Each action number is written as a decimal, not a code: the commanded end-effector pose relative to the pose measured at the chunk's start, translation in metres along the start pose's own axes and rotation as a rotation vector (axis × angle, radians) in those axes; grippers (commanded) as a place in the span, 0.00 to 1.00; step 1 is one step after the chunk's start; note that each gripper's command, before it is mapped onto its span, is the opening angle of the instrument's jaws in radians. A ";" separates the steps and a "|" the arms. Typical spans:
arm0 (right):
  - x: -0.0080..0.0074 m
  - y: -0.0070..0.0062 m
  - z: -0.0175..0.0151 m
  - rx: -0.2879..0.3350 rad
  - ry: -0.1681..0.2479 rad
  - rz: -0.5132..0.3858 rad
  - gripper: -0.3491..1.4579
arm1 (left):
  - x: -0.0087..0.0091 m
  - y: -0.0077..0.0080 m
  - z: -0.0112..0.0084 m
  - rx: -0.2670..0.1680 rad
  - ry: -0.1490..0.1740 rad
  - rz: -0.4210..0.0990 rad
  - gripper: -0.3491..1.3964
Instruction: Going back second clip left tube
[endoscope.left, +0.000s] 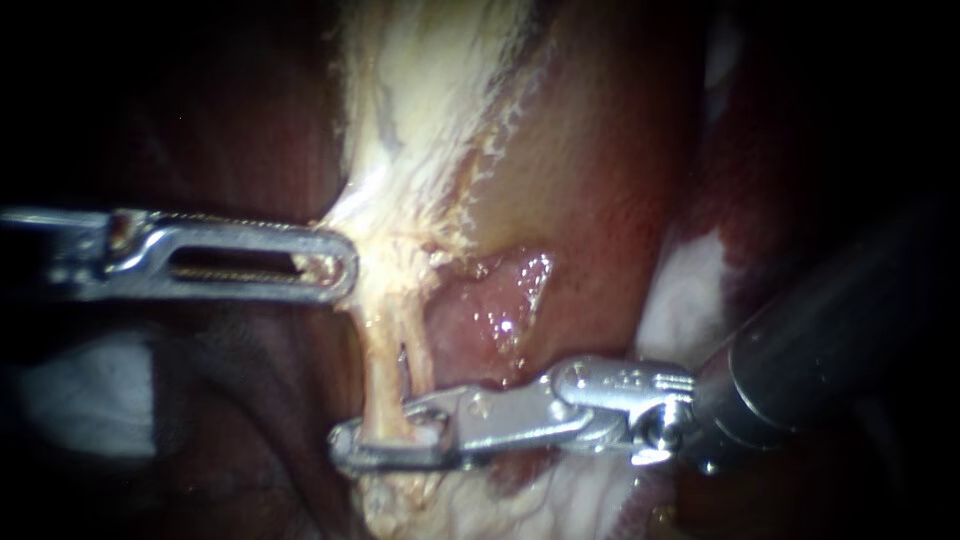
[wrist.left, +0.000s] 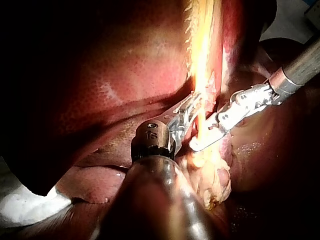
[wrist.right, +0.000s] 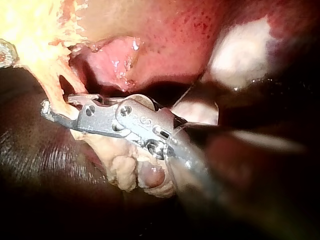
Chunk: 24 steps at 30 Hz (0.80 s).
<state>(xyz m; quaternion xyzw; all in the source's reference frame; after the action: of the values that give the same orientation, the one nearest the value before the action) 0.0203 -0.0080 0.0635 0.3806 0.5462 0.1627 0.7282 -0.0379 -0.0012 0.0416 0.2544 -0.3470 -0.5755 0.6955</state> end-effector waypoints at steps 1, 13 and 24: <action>0.0000 0.0000 0.0000 0.000 -0.001 -0.001 0.00 | 0.0000 0.0000 0.0000 0.001 0.000 0.000 0.00; 0.0006 0.0000 0.0006 0.004 0.020 0.000 0.46 | 0.0000 0.0000 0.0000 0.001 0.000 0.000 0.00; 0.0013 0.0006 0.0011 -0.026 0.076 -0.143 0.52 | 0.0001 -0.0001 -0.0001 0.000 -0.001 0.000 0.00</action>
<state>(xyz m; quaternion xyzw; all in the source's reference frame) 0.0218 -0.0073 0.0632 0.3183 0.5994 0.1285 0.7232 -0.0379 -0.0013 0.0415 0.2547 -0.3474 -0.5754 0.6953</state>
